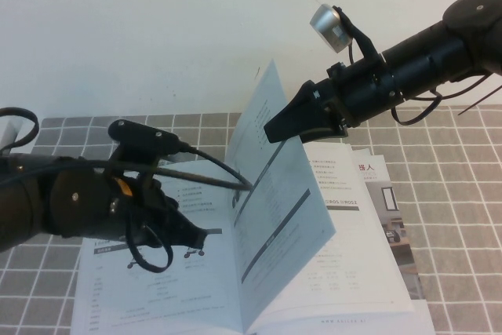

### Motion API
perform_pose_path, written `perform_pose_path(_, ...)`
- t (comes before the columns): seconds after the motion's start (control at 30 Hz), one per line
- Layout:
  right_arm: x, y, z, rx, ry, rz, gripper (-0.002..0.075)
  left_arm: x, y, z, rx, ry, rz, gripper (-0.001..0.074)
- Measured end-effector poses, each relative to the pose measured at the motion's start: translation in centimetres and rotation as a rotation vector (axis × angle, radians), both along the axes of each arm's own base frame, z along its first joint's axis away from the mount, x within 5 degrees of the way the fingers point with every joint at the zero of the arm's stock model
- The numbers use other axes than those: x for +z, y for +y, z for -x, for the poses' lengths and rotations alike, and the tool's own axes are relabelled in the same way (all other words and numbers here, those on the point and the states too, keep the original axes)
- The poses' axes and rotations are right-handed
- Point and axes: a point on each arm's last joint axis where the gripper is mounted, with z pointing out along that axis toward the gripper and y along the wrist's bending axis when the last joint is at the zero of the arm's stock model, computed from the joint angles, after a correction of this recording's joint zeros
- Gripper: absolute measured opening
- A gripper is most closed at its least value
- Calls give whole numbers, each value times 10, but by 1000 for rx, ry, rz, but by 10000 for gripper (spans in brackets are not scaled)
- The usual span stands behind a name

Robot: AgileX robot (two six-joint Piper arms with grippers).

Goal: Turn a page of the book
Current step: Open the closed book

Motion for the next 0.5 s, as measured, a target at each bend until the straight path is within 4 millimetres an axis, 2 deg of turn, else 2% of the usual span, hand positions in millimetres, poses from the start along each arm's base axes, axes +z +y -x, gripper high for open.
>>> perform_pose_path(0.23,0,0,0,1,-1,0,447,40,-24,36,-186,-148,-23,-4)
perform_pose_path(0.37,0,0,0,1,-2,0,447,53,-32,50,-245,-196,-20,-4)
perform_pose_path(0.5,0,0,0,2,-3,0,447,56,-37,59,-300,-204,-52,-4)
